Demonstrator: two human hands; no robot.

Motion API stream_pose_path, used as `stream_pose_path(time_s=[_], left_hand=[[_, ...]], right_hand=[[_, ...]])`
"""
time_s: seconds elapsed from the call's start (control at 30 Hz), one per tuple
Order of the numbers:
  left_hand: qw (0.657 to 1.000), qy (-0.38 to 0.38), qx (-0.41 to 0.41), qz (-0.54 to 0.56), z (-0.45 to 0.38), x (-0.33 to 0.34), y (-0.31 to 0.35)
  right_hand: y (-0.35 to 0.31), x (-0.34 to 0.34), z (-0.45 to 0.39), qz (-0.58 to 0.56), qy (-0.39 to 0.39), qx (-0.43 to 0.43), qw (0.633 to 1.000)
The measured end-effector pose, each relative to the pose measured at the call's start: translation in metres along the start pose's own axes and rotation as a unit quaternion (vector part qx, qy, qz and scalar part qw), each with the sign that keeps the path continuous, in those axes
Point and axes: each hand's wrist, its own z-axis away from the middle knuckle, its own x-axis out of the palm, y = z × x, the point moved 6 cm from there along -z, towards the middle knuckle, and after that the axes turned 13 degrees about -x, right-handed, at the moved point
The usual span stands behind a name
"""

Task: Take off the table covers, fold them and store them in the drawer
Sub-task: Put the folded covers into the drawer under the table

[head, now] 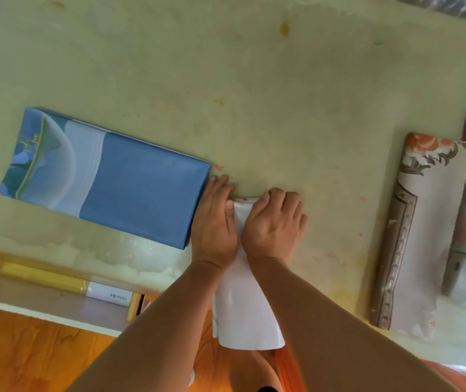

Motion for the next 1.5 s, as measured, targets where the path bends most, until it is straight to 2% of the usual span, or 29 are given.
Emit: stream_pose_path(time_s=[0.1,0.2,0.27,0.3,0.33,0.37,0.4,0.43,0.47,0.5,0.57,0.7,0.8,0.87,0.9,0.93,1.0,1.07,1.1,1.2,1.3,1.33,1.4,1.5], left_hand=[[0.998,-0.020,-0.032,0.044,-0.002,-0.004,0.007],[0.986,-0.060,-0.115,0.104,0.030,-0.023,0.009],[0.986,-0.021,-0.163,0.013,0.081,-0.042,-0.010],[0.976,-0.013,-0.217,-0.023,0.113,-0.049,-0.028],[0.949,-0.033,-0.315,-0.008,0.143,-0.052,-0.045],[0.895,-0.077,-0.433,0.074,0.171,-0.048,-0.056],[0.819,-0.129,-0.528,0.187,0.195,-0.037,-0.059],[0.752,-0.170,-0.568,0.289,0.207,-0.026,-0.052],[0.710,-0.179,-0.580,0.358,0.209,-0.016,-0.049],[0.687,-0.173,-0.579,0.404,0.207,-0.010,-0.046],[0.667,-0.143,-0.579,0.446,0.199,0.001,-0.051],[0.711,-0.166,-0.553,0.401,0.200,0.001,-0.051],[0.757,-0.188,-0.542,0.311,0.200,-0.008,-0.051],[0.765,-0.199,-0.526,0.313,0.199,-0.020,-0.048],[0.770,-0.201,-0.516,0.318,0.201,-0.029,-0.046],[0.779,-0.198,-0.506,0.314,0.203,-0.042,-0.044],[0.800,-0.201,-0.484,0.291,0.213,-0.066,-0.039],[0.819,-0.229,-0.459,0.256,0.227,-0.081,-0.037],[0.825,-0.248,-0.446,0.242,0.234,-0.085,-0.035],[0.831,-0.296,-0.428,0.198,0.248,-0.092,-0.035],[0.822,-0.369,-0.415,0.124,0.249,-0.095,-0.042],[0.814,-0.409,-0.401,0.097,0.246,-0.095,-0.042],[0.798,-0.472,-0.365,0.086,0.237,-0.093,-0.030],[0.812,-0.454,-0.315,0.186,0.208,-0.085,0.012]], right_hand=[[0.000,0.001,0.001,-0.002,-0.015,0.010,1.000],[-0.004,-0.003,-0.002,-0.003,-0.038,0.008,0.999],[-0.005,-0.005,-0.003,0.008,-0.055,0.009,0.998],[-0.007,-0.005,-0.003,0.012,-0.063,0.010,0.998],[-0.008,-0.006,-0.004,0.015,-0.068,0.012,0.998],[-0.009,-0.006,-0.004,0.018,-0.069,0.014,0.997],[-0.010,-0.006,-0.003,0.019,-0.068,0.015,0.997],[-0.011,-0.006,-0.003,0.018,-0.066,0.016,0.998],[-0.011,-0.004,-0.002,0.016,-0.064,0.016,0.998],[-0.012,-0.004,-0.001,0.012,-0.058,0.015,0.998],[-0.012,-0.006,-0.001,0.013,-0.038,0.016,0.999],[-0.007,-0.004,-0.004,-0.032,-0.101,0.052,0.993],[-0.006,-0.007,-0.010,-0.028,-0.181,0.008,0.983],[-0.001,-0.012,-0.012,-0.069,-0.233,0.012,0.970],[0.002,-0.015,-0.011,-0.126,-0.252,0.038,0.959],[0.006,-0.018,-0.005,-0.216,-0.265,0.086,0.936],[0.009,-0.023,0.019,-0.426,-0.280,0.204,0.836],[0.007,-0.026,0.048,-0.544,-0.317,0.243,0.738],[0.009,-0.027,0.061,-0.580,-0.329,0.241,0.705],[0.018,-0.032,0.089,-0.636,-0.336,0.229,0.657],[0.038,-0.051,0.111,-0.682,-0.286,0.274,0.615],[0.045,-0.059,0.116,-0.694,-0.269,0.288,0.602],[0.056,-0.079,0.122,-0.704,-0.252,0.282,0.601],[0.060,-0.108,0.117,-0.696,-0.238,0.251,0.630]])
